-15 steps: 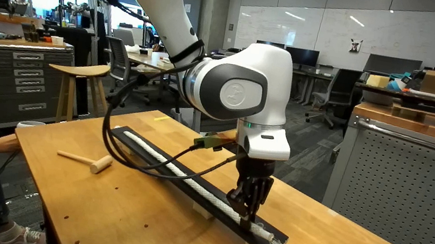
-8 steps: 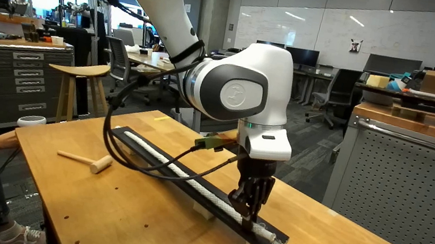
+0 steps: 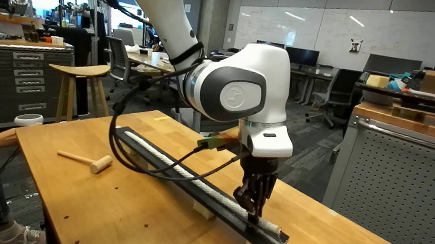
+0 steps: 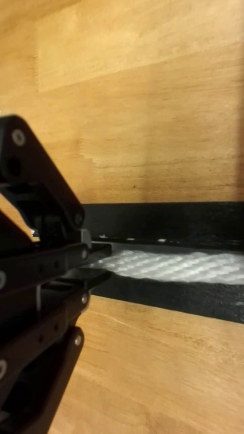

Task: Place the white rope across the black thing

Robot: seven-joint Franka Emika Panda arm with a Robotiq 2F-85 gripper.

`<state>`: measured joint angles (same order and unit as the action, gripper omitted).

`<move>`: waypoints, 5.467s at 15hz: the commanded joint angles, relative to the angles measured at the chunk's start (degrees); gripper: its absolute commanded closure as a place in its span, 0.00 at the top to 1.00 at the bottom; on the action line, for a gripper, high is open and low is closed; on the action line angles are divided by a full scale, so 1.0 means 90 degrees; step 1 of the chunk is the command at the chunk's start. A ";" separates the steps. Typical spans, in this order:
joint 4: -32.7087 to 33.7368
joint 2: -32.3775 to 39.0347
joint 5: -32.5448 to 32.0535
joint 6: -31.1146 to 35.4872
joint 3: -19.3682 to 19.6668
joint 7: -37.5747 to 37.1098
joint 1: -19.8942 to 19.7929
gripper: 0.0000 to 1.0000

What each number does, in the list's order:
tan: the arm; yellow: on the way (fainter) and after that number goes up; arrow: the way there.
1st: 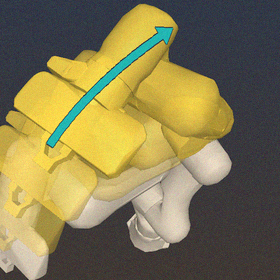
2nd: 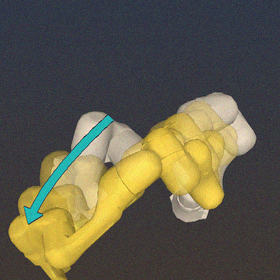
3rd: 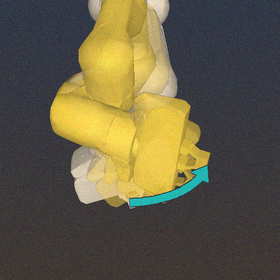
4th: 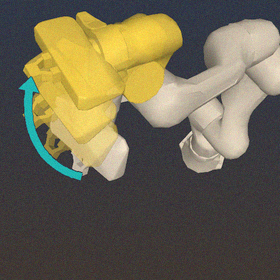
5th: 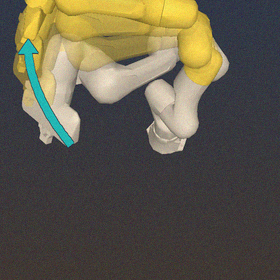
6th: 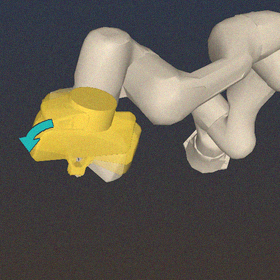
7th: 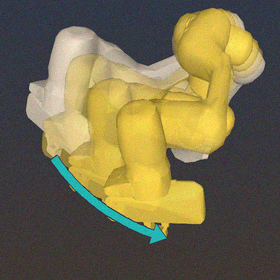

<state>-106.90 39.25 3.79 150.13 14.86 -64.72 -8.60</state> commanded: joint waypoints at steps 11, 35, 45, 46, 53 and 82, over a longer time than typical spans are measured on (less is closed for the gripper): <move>0.0291 0.0228 0.0160 0.0151 0.0060 0.0205 0.0083 0.03; -0.1453 -0.0420 0.0266 0.1760 0.0334 0.0273 0.0635 0.03; -0.0820 -0.0102 0.0390 0.1500 0.0440 0.0276 0.0480 0.03; -0.0789 -0.0078 0.0398 0.1483 0.0427 0.0285 0.0463 0.03; -0.0863 -0.0159 0.0337 0.1393 0.0447 0.0328 0.0495 0.51; -0.3115 -0.3171 -0.1138 -0.1066 -0.1373 0.3121 0.2021 1.00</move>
<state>-131.23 15.20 -8.85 142.53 6.30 -44.66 11.73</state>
